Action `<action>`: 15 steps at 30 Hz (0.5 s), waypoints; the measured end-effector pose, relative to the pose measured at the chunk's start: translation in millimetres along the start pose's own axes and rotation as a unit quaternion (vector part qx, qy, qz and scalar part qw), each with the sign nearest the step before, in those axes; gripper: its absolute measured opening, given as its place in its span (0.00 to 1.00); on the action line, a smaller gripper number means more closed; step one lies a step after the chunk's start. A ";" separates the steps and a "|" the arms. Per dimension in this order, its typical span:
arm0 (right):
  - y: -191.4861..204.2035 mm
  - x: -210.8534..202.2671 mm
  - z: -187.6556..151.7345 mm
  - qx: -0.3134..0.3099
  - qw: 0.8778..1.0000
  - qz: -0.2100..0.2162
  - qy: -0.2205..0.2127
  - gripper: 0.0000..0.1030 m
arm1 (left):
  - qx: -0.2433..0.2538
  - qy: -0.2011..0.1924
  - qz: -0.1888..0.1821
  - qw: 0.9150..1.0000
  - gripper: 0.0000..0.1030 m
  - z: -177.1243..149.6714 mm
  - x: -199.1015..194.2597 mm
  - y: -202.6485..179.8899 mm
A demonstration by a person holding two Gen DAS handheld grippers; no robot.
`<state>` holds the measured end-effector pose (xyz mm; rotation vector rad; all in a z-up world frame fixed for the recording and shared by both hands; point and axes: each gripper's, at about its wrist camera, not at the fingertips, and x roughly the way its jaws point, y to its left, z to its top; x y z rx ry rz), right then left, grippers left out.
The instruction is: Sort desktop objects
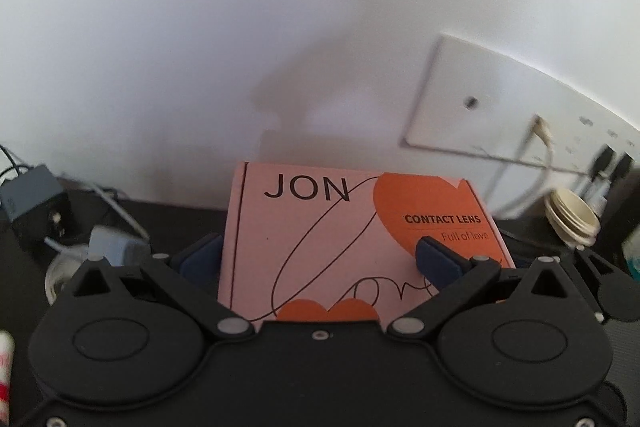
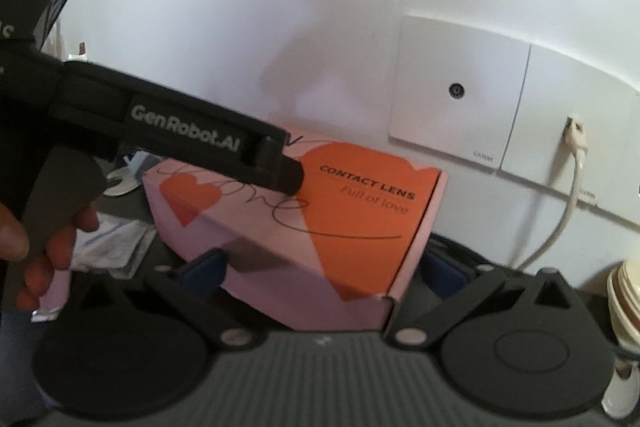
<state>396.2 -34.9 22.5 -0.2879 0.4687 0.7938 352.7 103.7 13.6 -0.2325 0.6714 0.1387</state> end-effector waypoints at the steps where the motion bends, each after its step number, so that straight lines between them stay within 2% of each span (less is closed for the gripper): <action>1: 1.4 -5.1 -3.1 -0.001 1.000 0.000 0.001 0.99 | 0.004 0.002 -0.005 1.000 1.00 -5.0 -5.7 -2.4; 10: 16.6 -71.9 -43.8 -0.008 1.000 0.002 0.018 0.99 | 0.027 0.011 -0.043 0.999 0.99 -66.7 -77.5 -23.6; 15: 40.4 -119.5 -73.8 -0.020 0.999 -0.003 0.029 0.99 | 0.012 0.014 -0.049 0.999 0.99 -104.9 -123.7 -28.7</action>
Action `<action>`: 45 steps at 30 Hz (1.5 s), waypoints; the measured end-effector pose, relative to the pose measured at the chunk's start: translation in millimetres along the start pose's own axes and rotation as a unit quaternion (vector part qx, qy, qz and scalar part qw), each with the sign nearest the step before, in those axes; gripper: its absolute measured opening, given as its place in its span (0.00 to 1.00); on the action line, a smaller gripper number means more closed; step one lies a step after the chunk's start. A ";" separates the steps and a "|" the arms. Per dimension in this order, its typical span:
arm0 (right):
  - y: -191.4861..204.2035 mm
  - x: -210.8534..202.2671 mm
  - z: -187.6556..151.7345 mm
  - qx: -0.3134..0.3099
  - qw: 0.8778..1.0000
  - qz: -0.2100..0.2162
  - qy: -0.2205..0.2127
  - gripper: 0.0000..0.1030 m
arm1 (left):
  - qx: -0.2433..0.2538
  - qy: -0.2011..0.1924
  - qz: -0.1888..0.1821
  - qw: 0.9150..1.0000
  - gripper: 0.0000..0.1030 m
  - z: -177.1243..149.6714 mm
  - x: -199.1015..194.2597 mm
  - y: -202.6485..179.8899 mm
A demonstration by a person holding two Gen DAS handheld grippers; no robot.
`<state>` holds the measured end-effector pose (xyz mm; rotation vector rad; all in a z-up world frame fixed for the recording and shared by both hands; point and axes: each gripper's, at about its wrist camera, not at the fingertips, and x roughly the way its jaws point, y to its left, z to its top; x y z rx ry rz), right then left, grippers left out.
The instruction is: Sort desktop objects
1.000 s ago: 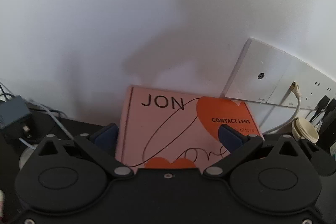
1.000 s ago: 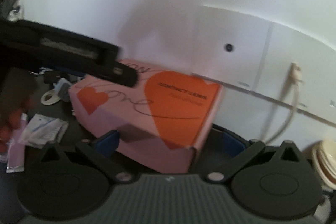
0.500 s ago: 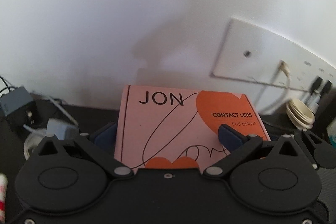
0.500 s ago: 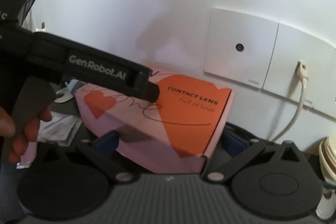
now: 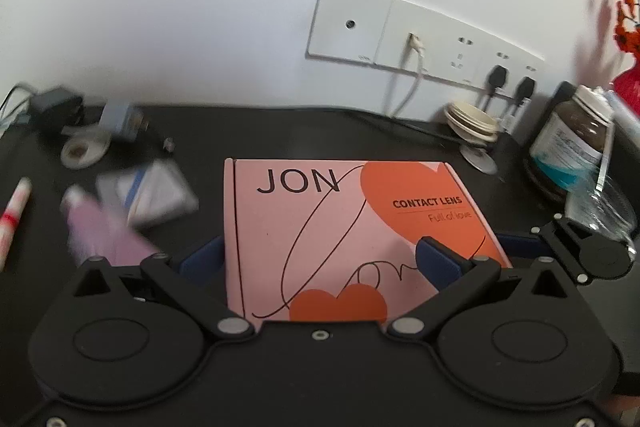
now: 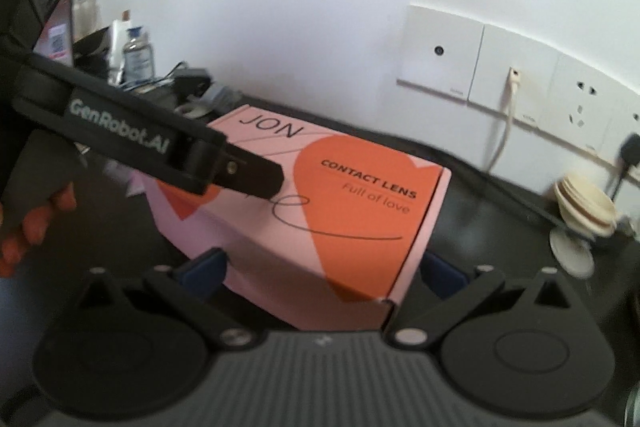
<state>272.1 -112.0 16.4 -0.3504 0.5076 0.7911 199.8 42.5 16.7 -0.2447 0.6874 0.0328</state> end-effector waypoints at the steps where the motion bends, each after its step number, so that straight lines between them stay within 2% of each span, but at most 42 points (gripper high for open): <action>1: 6.2 -9.3 -6.2 -0.001 1.000 0.000 0.003 0.99 | -0.007 0.000 -0.001 1.000 0.99 -7.3 -8.1 -1.1; 8: 42.8 -56.3 -38.6 -0.021 1.000 -0.010 0.013 0.99 | -0.054 0.003 -0.018 0.998 0.99 -37.9 -47.2 11.7; 13: 53.0 -85.0 -51.1 -0.022 0.999 -0.029 0.008 0.99 | -0.063 0.004 -0.008 0.998 0.99 -50.4 -59.8 27.6; 17: 57.1 -84.2 -61.1 -0.030 0.997 -0.060 0.024 0.99 | -0.043 0.003 -0.012 0.999 0.99 -61.5 -61.8 33.1; 21: 59.4 -80.7 -64.2 -0.029 0.996 -0.079 0.025 0.99 | -0.062 0.004 -0.028 0.998 0.99 -61.5 -54.7 36.6; 26: 66.8 -63.0 -62.9 -0.038 0.997 -0.069 0.026 0.98 | -0.106 0.020 -0.063 0.992 1.00 -57.9 -34.2 38.8; 28: 65.3 -56.1 -62.7 -0.028 0.998 -0.059 0.022 0.98 | -0.103 0.028 -0.072 0.992 0.99 -56.4 -29.5 33.3; 30: 62.3 -51.7 -60.6 -0.007 0.998 -0.050 0.023 0.99 | -0.083 0.030 -0.064 0.994 1.00 -54.5 -29.7 25.3; 32: 61.3 -50.2 -57.3 -0.001 0.998 -0.051 0.025 0.97 | -0.089 0.031 -0.064 0.994 1.00 -54.0 -32.0 25.8; 35: 56.2 -55.4 -53.0 0.013 0.999 -0.040 0.022 0.92 | -0.109 0.029 -0.075 0.991 1.00 -53.8 -39.0 29.8; 39: 61.1 -72.4 -51.5 -0.009 0.999 -0.037 0.008 0.90 | -0.128 0.038 -0.086 0.987 1.00 -50.4 -54.3 30.1; 45: 65.4 -105.1 -48.2 0.005 1.000 -0.026 -0.011 0.90 | -0.103 0.036 -0.090 0.990 0.99 -47.0 -81.2 19.9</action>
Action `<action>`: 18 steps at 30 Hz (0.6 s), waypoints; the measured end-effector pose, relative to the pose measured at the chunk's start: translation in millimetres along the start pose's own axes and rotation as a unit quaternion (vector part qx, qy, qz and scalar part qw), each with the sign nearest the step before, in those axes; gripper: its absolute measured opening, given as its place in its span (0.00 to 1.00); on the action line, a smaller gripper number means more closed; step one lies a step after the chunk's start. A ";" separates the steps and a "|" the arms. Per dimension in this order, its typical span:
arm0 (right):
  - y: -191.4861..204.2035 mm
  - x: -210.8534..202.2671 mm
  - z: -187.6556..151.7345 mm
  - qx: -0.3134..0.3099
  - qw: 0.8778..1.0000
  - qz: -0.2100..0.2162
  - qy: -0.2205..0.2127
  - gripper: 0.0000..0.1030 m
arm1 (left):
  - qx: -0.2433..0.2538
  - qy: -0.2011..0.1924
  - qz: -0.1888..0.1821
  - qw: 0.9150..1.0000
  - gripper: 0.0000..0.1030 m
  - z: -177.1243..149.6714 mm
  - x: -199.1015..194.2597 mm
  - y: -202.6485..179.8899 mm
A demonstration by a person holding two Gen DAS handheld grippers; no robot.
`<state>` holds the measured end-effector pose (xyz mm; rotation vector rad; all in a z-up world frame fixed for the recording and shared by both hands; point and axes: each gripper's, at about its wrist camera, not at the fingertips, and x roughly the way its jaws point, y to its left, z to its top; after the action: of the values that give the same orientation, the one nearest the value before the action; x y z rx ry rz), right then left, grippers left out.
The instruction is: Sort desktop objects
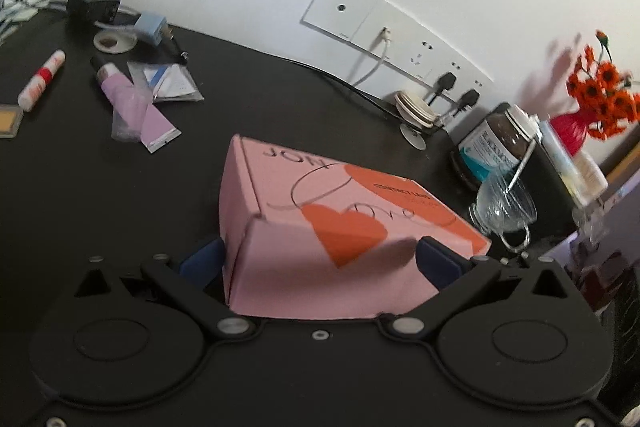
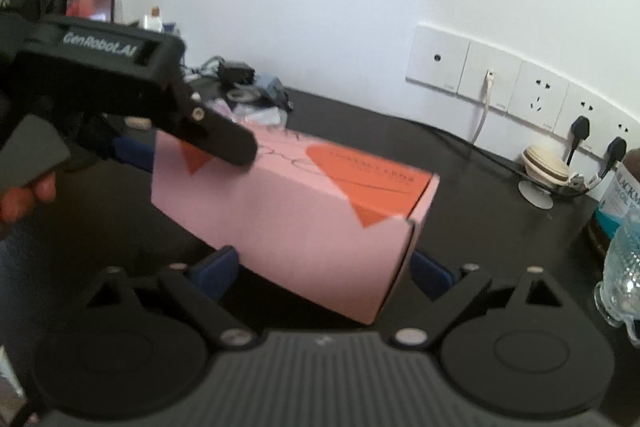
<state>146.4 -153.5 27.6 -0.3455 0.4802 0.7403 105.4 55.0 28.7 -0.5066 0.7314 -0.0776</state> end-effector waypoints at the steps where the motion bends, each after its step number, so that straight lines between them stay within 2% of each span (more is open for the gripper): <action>1: 0.5 -5.6 1.3 0.003 1.000 0.002 -0.003 0.90 | 0.002 0.000 0.000 1.000 0.99 -0.8 -2.6 -1.5; 11: 6.0 -35.4 22.6 0.008 1.000 0.009 -0.025 0.91 | -0.010 -0.012 -0.010 1.000 0.99 -4.0 -27.1 -4.7; 18: 7.3 -38.7 29.3 0.023 1.000 0.010 -0.007 0.90 | -0.009 -0.025 -0.017 1.000 0.99 14.6 -24.6 -7.0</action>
<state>125.1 -156.5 71.8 -0.2922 0.4865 0.7489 97.4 60.8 56.5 -0.5364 0.6759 -0.0892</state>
